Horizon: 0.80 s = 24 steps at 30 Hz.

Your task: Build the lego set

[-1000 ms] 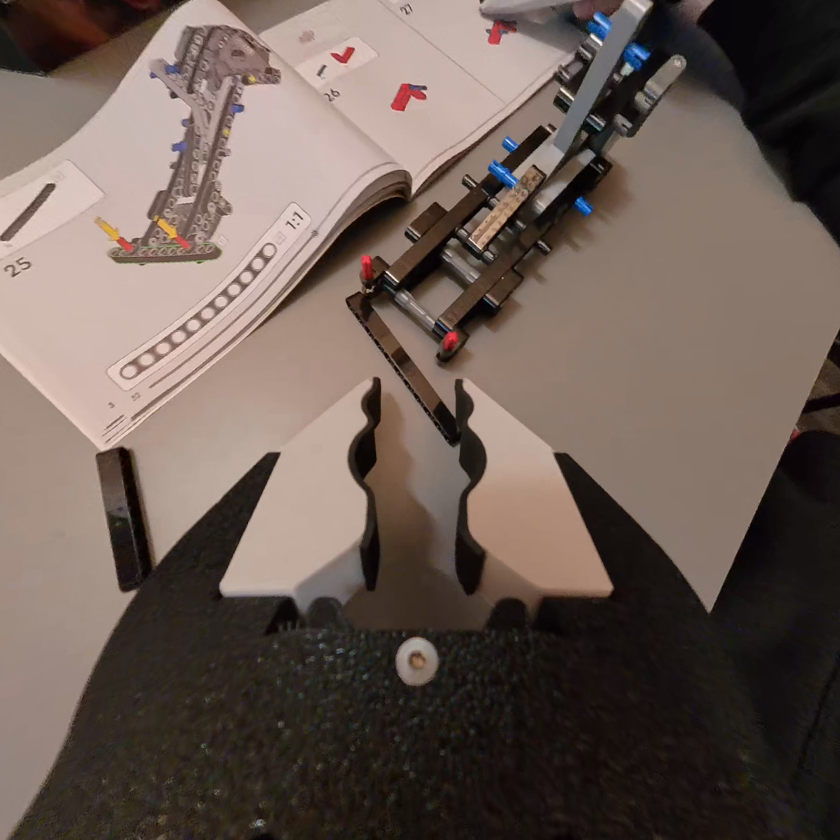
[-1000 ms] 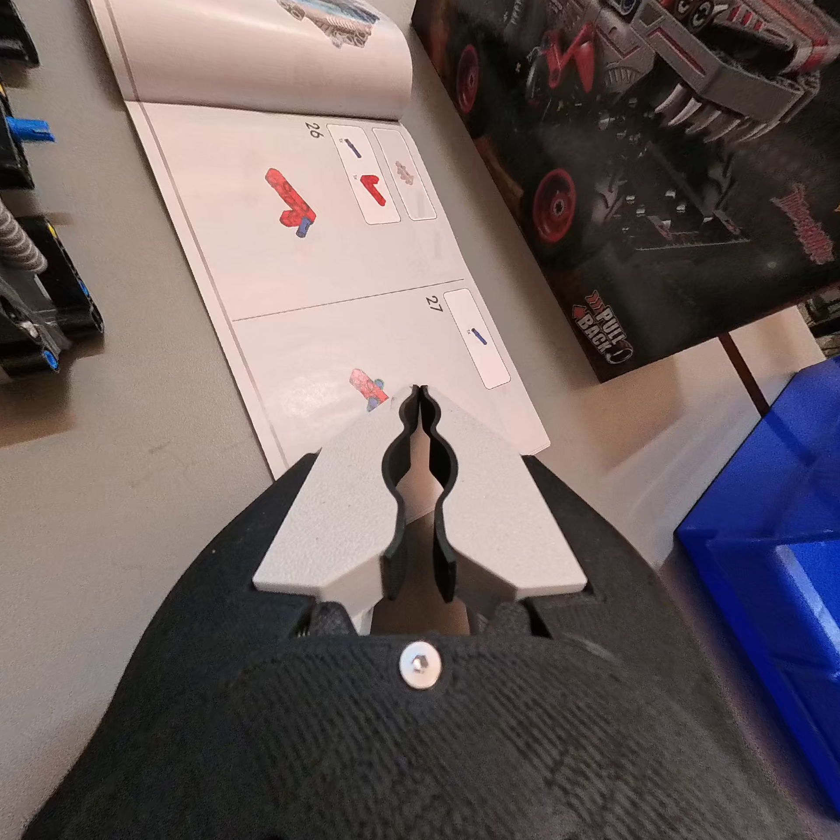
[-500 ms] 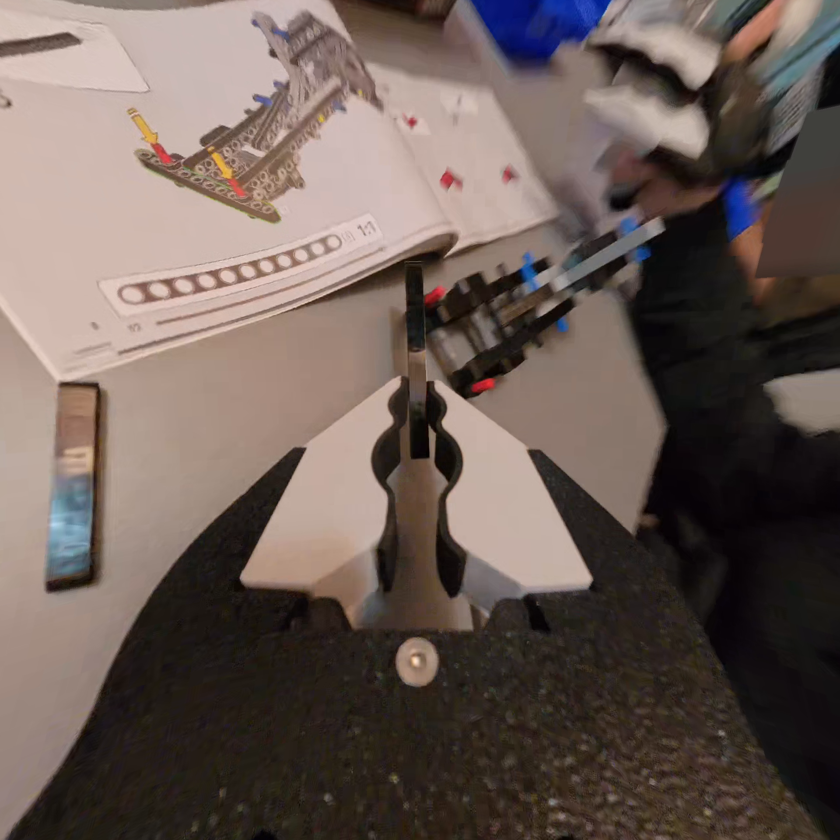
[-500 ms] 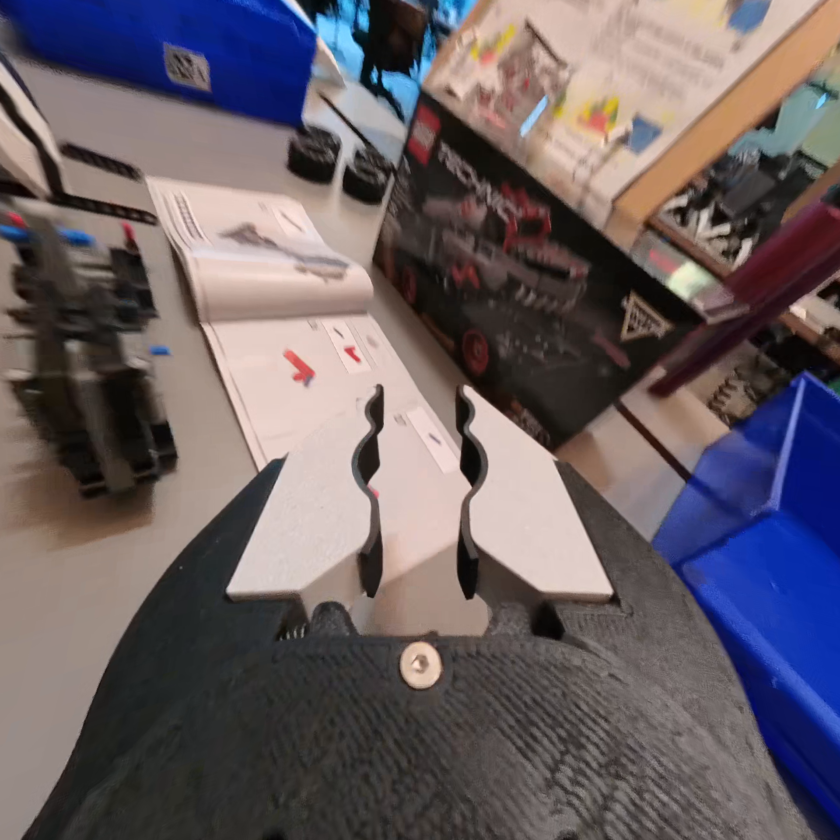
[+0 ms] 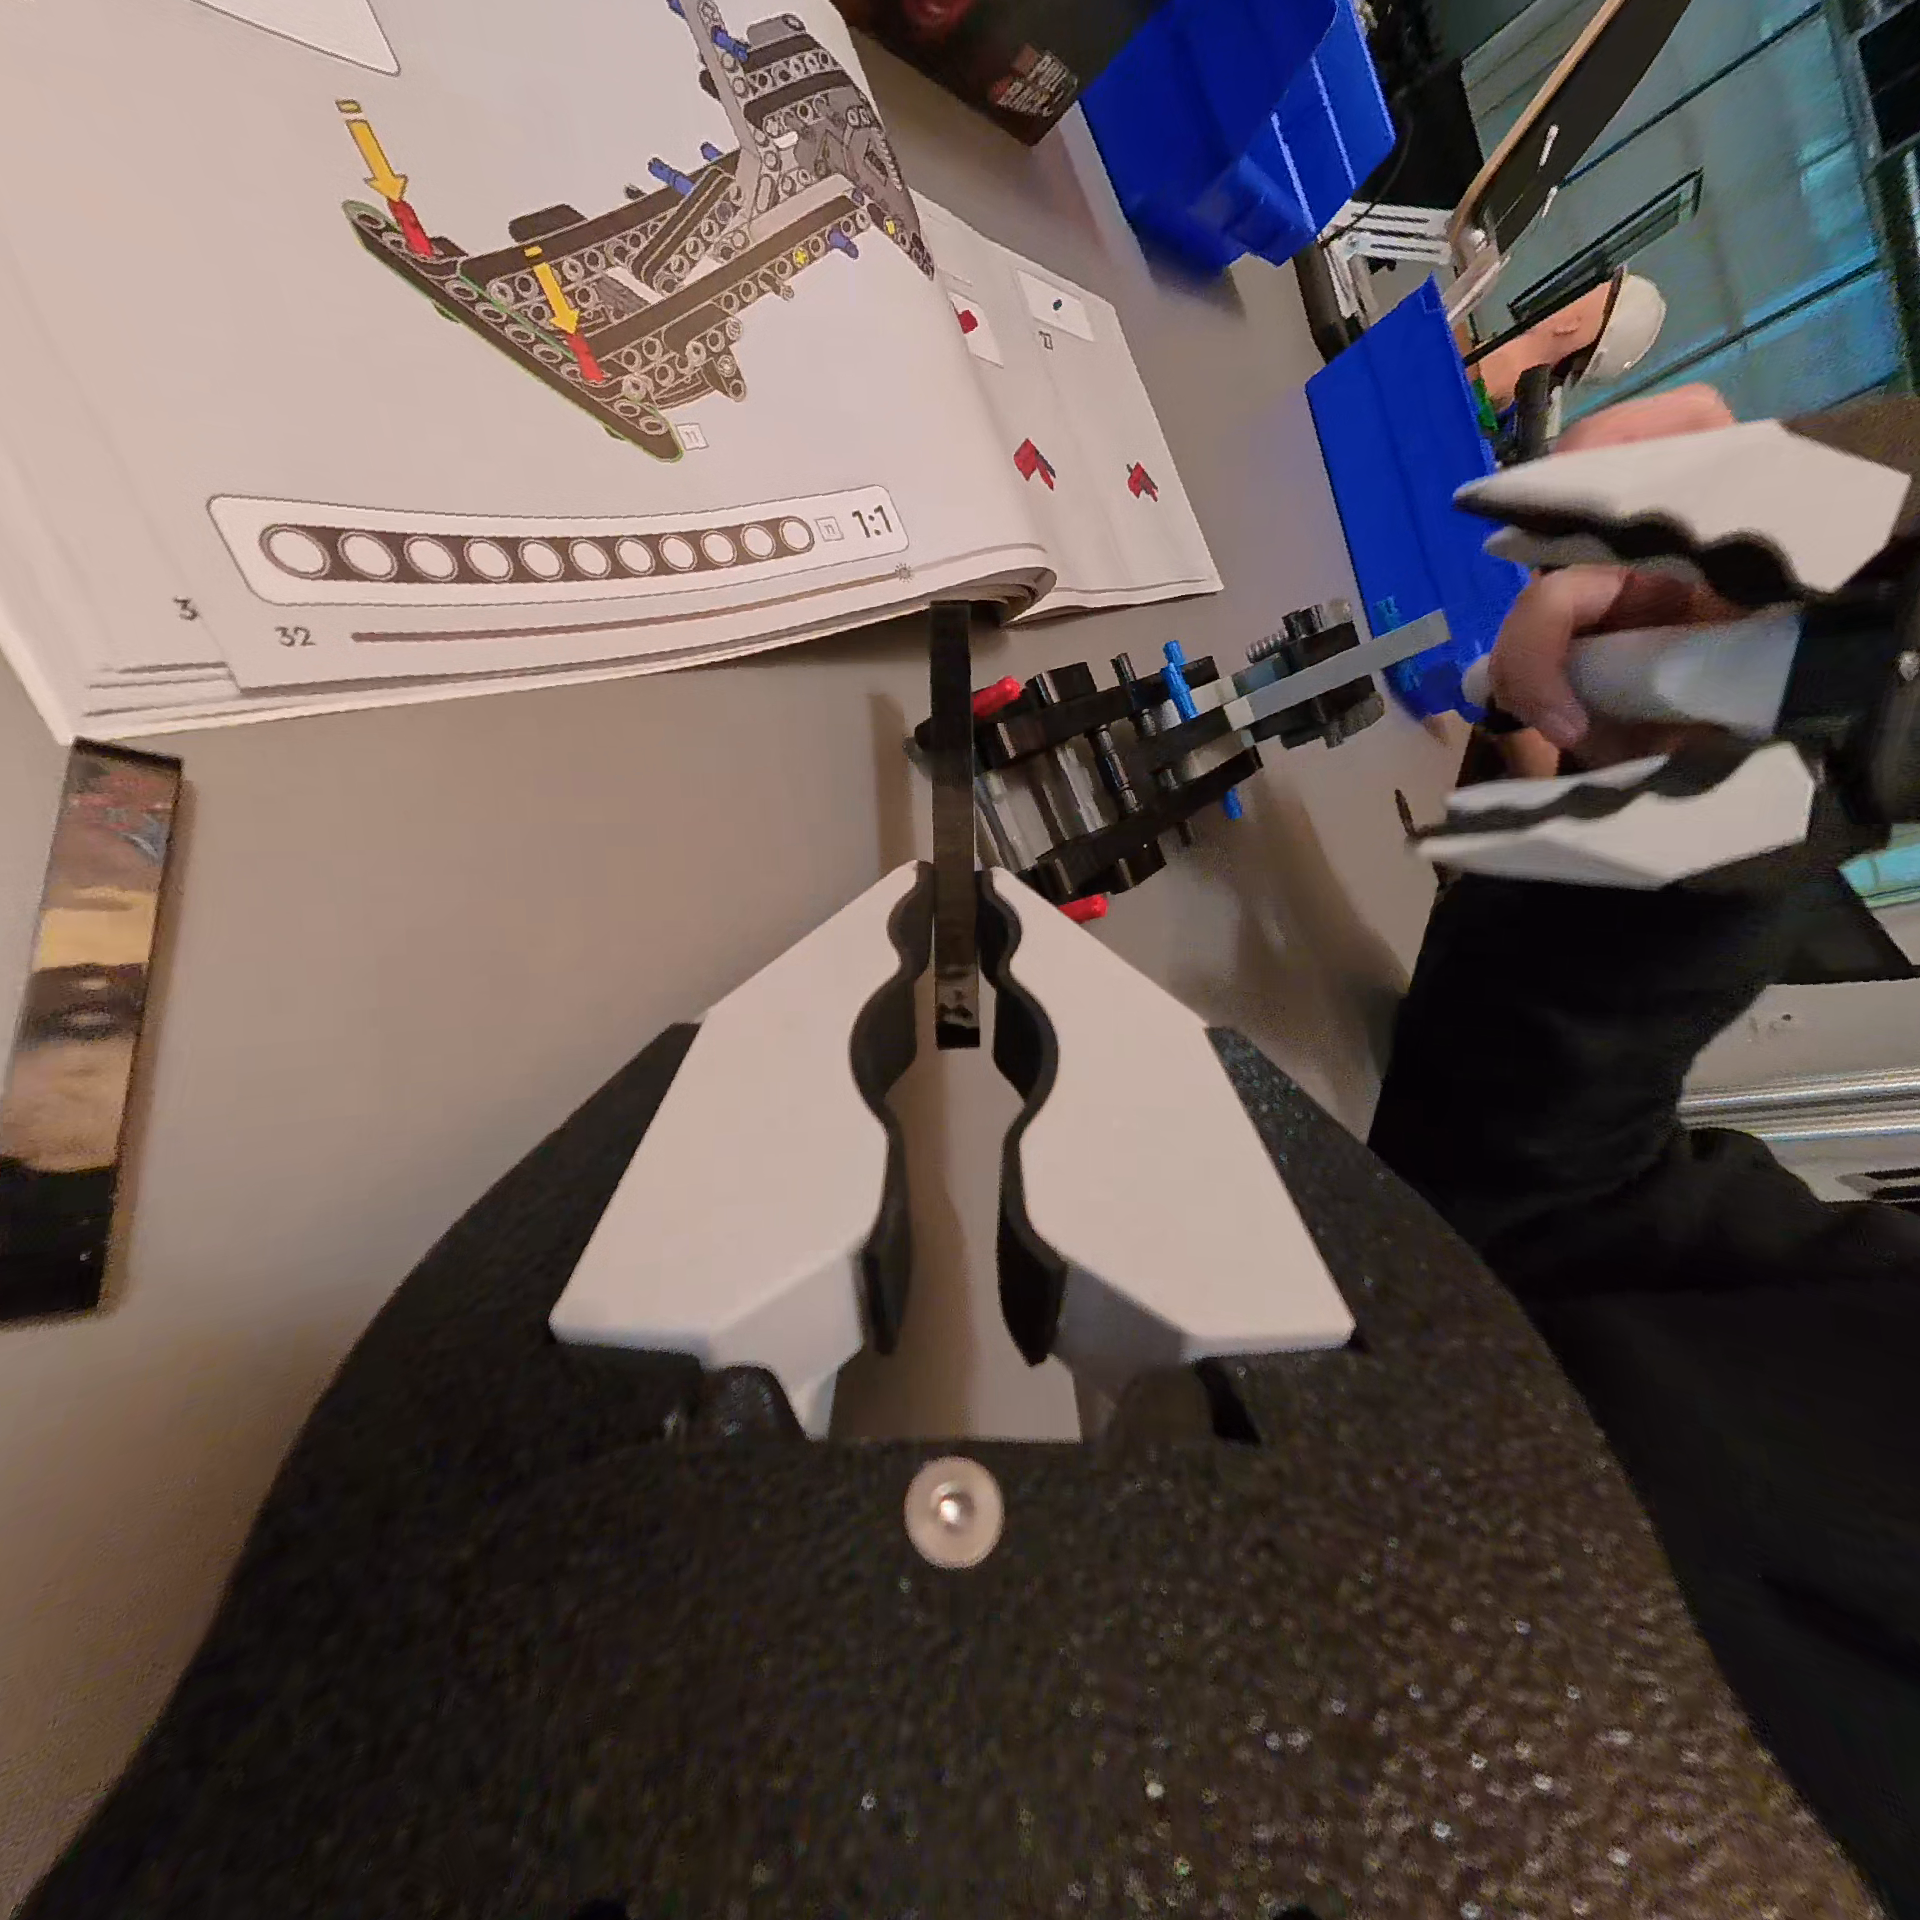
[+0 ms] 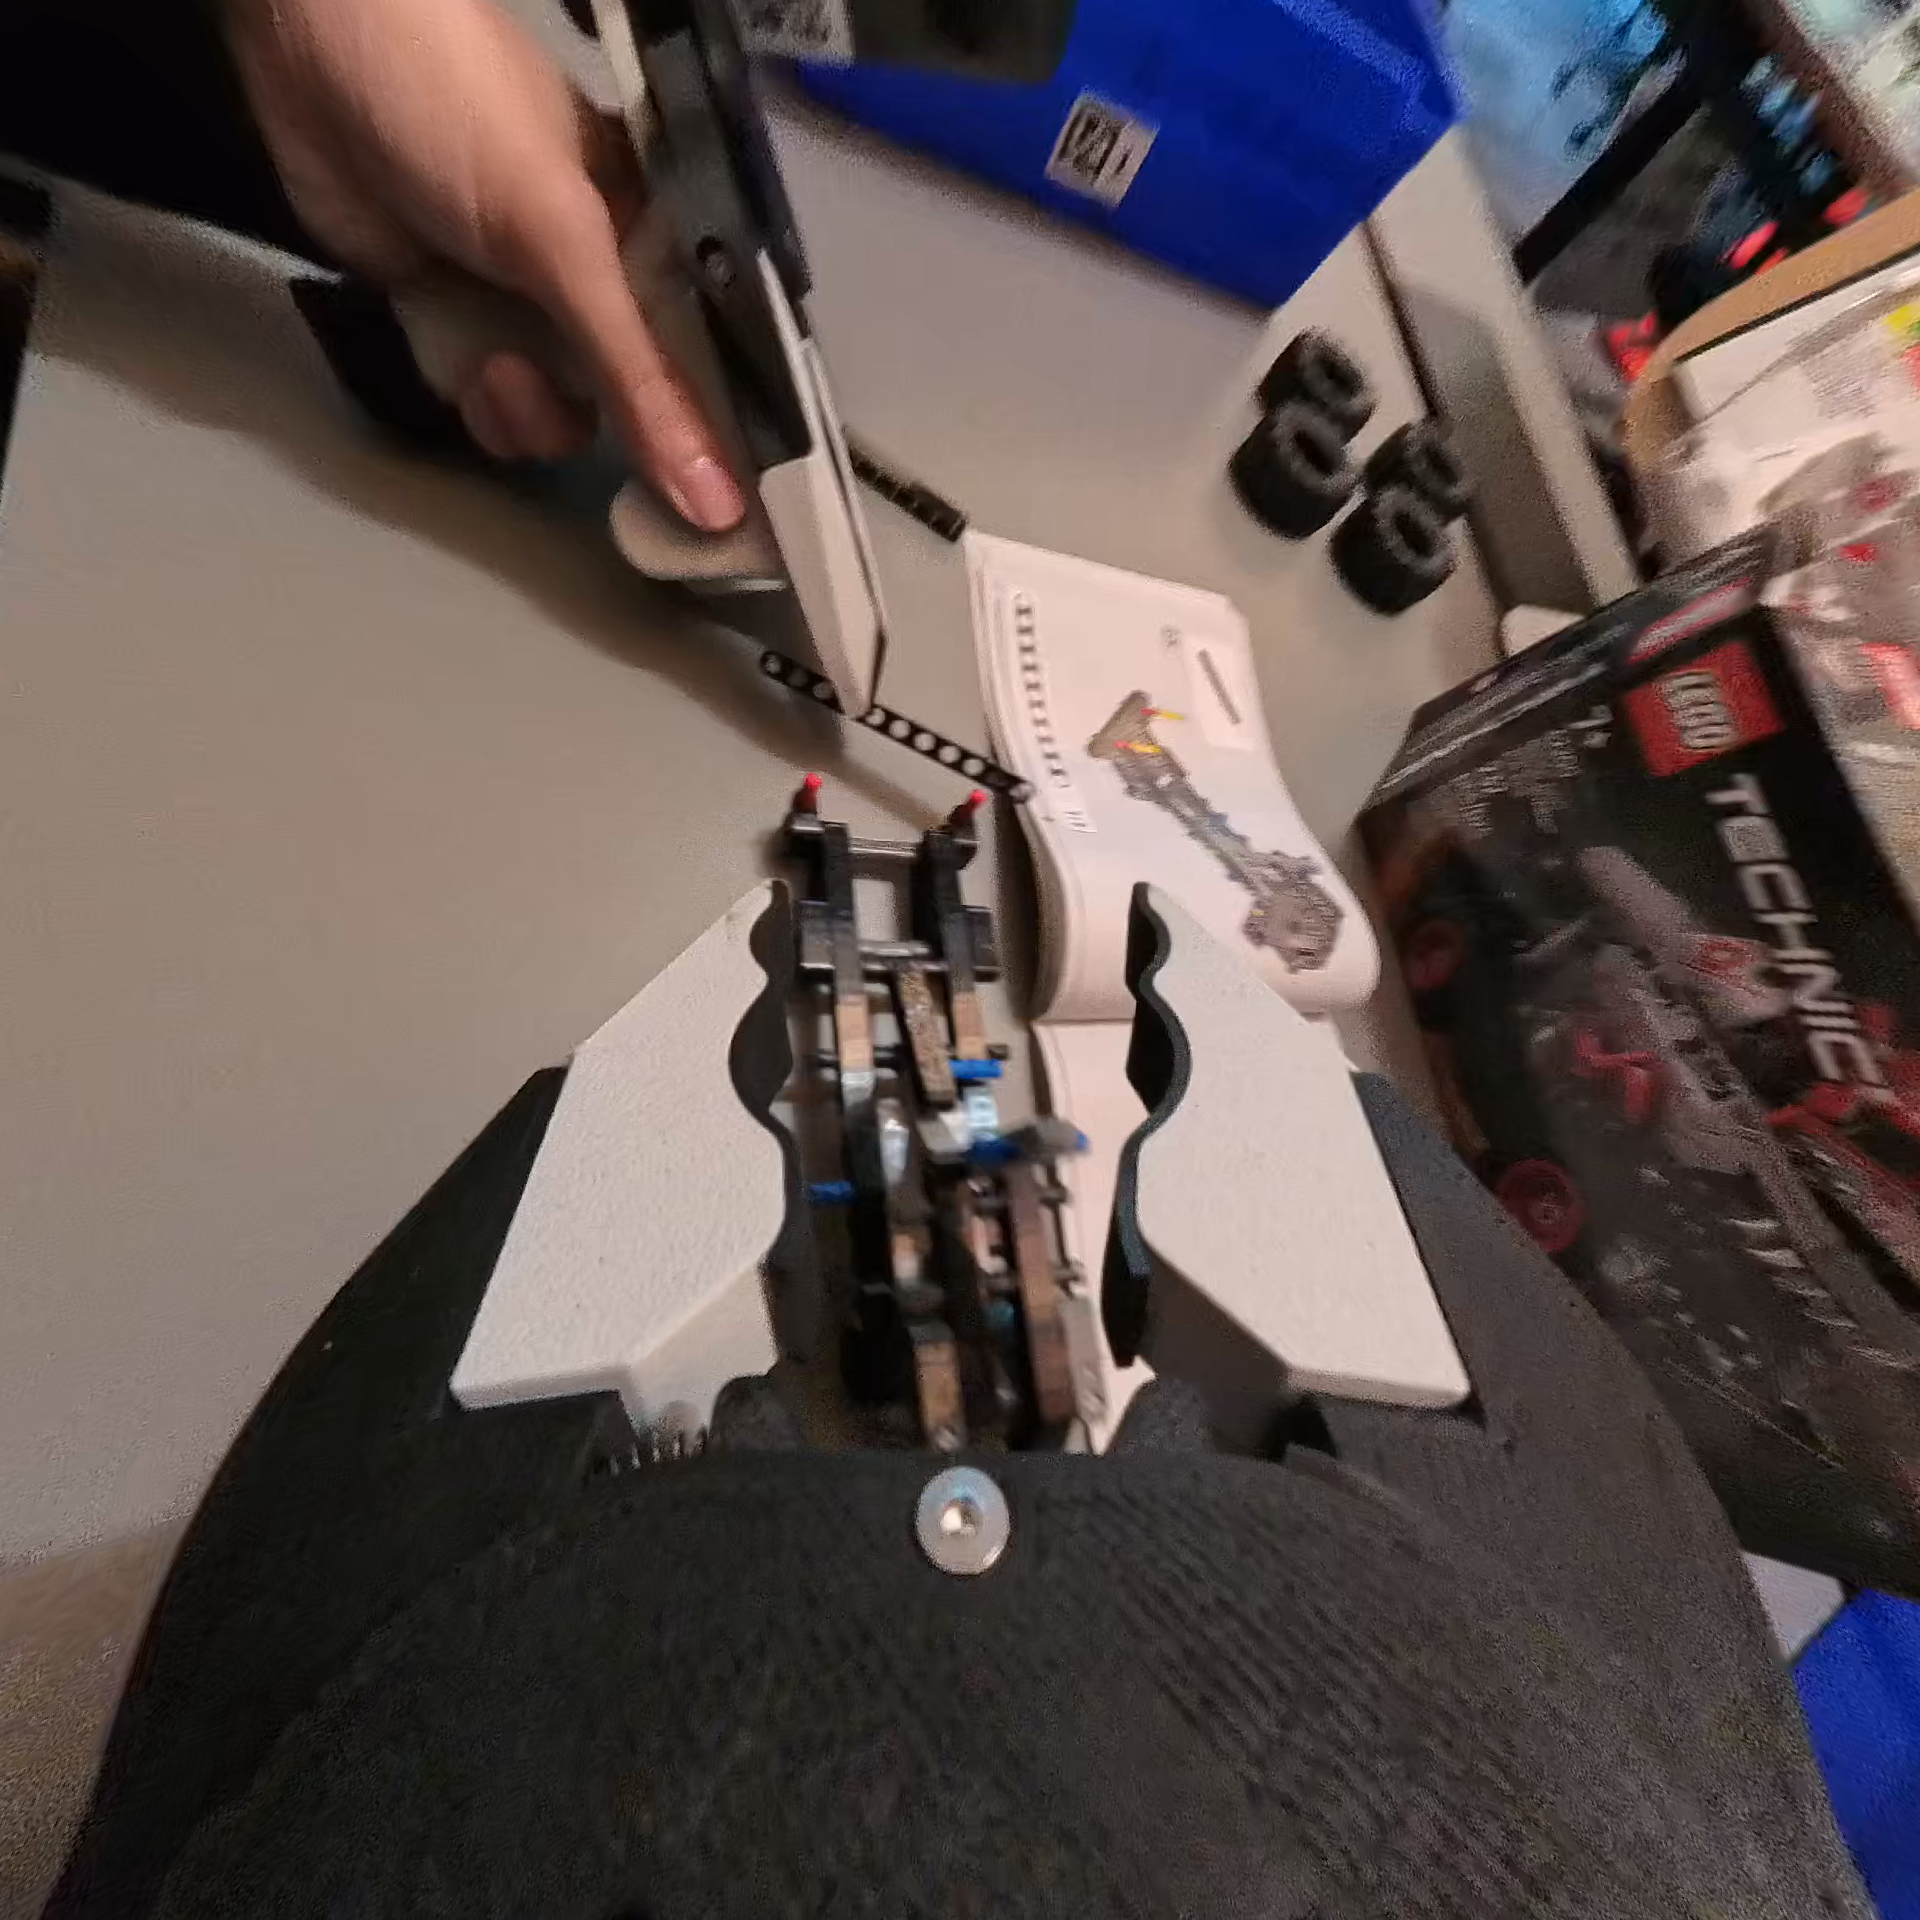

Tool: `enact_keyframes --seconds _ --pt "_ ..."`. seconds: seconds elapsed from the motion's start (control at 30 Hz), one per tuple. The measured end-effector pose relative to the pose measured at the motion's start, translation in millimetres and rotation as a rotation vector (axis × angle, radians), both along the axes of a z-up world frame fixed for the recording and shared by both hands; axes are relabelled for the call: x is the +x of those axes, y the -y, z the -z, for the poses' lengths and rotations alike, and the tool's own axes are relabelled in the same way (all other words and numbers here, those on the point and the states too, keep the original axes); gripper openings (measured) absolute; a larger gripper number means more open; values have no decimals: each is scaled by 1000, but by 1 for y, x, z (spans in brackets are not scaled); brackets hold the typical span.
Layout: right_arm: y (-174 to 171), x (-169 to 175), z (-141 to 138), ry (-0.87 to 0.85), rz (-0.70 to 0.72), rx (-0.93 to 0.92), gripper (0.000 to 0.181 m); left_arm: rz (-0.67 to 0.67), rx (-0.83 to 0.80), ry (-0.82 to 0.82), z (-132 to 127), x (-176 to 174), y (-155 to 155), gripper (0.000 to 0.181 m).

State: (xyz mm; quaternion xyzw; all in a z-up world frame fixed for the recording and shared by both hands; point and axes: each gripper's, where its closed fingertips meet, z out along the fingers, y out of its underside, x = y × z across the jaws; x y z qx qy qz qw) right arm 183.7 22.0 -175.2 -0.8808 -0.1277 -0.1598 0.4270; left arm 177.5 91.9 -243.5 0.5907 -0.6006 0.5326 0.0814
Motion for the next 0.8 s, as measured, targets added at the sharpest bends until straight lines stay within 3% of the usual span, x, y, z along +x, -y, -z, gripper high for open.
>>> enact_keyframes --seconds 0.1,0.23,0.37,0.47,0.57,0.8 --pt "-19 -8 10 -24 64 -29 64 -7 7 27 -2 0 0 5" --pt "-34 -14 0 -76 154 41 66 -45 -63 96 -19 -3 -5 5" --pt "-56 -42 -18 42 152 95 79 -25 -144 147 -42 -14 2 5" --pt "-71 -33 -4 88 196 68 97 14 -207 168 -54 -24 11 5" --pt "-76 -23 9 89 225 60 103 0 -260 195 -63 -31 10 5" --pt "-97 -29 7 48 141 193 107 3 -419 197 -78 -44 6 5"
